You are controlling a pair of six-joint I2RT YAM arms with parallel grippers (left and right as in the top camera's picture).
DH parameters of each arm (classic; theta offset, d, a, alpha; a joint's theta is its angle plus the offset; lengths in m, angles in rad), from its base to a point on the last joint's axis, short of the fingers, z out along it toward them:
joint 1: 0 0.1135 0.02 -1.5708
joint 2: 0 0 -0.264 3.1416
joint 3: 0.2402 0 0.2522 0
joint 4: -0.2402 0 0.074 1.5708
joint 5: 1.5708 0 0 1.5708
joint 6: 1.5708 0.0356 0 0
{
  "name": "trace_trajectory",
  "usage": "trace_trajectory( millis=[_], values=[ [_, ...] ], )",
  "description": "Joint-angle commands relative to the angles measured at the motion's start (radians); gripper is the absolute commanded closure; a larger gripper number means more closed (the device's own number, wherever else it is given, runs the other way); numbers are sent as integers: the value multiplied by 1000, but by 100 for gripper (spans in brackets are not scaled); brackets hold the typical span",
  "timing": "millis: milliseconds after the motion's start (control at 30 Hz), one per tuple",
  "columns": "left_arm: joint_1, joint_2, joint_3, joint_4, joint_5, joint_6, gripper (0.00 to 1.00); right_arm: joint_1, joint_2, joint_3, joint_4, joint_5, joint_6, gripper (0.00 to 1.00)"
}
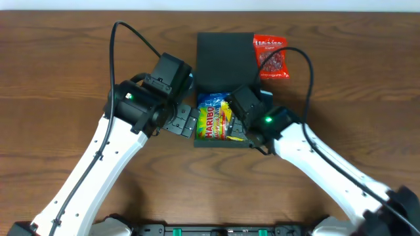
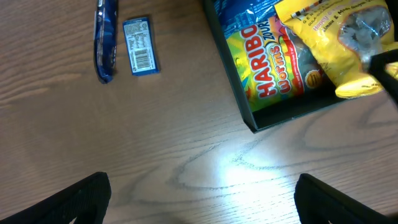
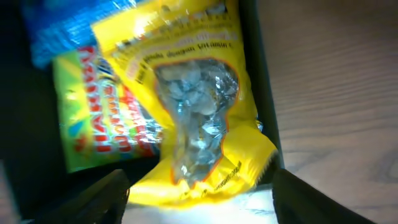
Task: Pack container
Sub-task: 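Open right gripper and withdraw it from the box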
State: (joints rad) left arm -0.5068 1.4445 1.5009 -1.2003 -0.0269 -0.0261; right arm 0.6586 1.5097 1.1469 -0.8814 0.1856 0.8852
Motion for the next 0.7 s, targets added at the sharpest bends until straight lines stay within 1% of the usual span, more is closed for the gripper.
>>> trace_trajectory(
  millis=[0, 100, 233, 333, 433, 667],
  values=[
    [3, 0, 13, -3, -6, -4, 5, 6, -92, 5, -2, 24, -24, 24],
    [3, 0, 13, 2, -19, 6, 5, 6, -156, 5, -5, 24, -41, 25],
    [3, 0, 13, 9, -109, 69, 5, 6, -242, 5, -26, 26, -57, 24],
    [3, 0, 13, 8, -111, 71, 5, 6, -303, 5, -44, 28, -90, 23],
    [3, 0, 13, 7, -111, 71, 5, 6, -352, 5, -65, 37, -117, 17],
    [3, 0, 13, 6, -112, 71, 5, 6, -415, 5, -138, 73, -117, 11]
  ],
)
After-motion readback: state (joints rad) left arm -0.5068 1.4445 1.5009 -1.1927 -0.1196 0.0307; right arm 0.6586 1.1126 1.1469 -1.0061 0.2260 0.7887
